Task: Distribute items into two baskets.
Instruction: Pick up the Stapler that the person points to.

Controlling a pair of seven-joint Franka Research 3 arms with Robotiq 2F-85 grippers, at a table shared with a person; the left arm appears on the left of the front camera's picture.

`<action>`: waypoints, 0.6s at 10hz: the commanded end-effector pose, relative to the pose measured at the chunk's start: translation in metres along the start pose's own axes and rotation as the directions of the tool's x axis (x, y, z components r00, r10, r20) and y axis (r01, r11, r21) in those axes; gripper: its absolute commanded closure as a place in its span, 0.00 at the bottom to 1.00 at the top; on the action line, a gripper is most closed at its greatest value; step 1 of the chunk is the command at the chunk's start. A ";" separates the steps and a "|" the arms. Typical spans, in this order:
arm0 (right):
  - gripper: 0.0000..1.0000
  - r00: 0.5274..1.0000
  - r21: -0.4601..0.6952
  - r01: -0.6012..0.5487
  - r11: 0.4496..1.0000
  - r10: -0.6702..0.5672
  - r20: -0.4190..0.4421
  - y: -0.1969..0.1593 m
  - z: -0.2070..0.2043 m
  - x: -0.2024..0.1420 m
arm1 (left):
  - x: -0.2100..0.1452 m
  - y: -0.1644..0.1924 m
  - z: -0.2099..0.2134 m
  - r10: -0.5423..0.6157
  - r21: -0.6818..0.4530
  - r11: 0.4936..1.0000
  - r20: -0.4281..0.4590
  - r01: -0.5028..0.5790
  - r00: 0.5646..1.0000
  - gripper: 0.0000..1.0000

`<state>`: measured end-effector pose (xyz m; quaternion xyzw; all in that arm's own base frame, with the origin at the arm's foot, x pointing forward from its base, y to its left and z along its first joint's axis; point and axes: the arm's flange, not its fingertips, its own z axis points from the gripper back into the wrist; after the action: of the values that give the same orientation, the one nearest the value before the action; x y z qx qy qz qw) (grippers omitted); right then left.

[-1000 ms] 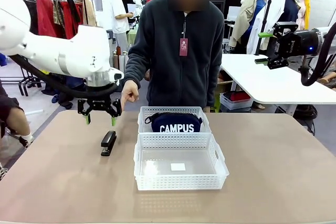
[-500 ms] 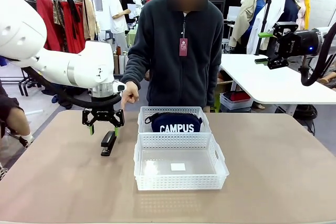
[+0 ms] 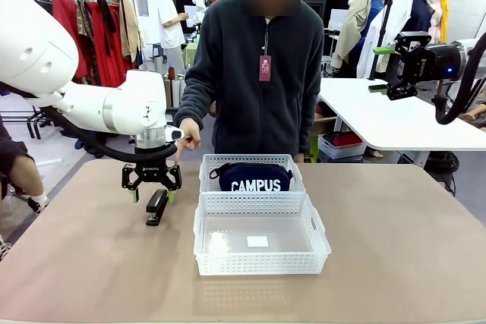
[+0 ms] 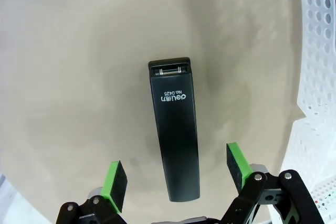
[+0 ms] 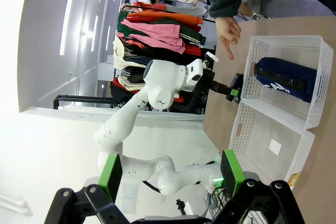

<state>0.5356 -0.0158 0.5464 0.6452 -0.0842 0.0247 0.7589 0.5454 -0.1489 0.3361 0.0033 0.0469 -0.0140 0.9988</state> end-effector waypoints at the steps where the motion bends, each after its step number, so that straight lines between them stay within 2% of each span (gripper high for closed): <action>1: 0.00 1.000 0.001 -0.001 1.000 0.001 0.003 0.002 0.000 0.000 | 0.004 0.004 0.002 0.011 -0.025 1.000 -0.011 -0.011 1.000 0.17; 5: 0.00 1.000 0.001 -0.001 1.000 0.001 0.003 0.002 0.000 0.000 | 0.004 0.007 0.002 0.027 -0.036 0.999 -0.020 -0.028 0.999 0.95; 6: 0.00 1.000 0.001 -0.001 1.000 0.001 0.003 0.002 0.000 0.000 | 0.005 0.008 0.003 0.027 -0.037 0.999 -0.020 -0.028 0.999 1.00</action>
<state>0.5356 -0.0158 0.5464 0.6452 -0.0842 0.0247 0.7589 0.5488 -0.1445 0.3366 -0.0086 0.0509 0.0010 0.9987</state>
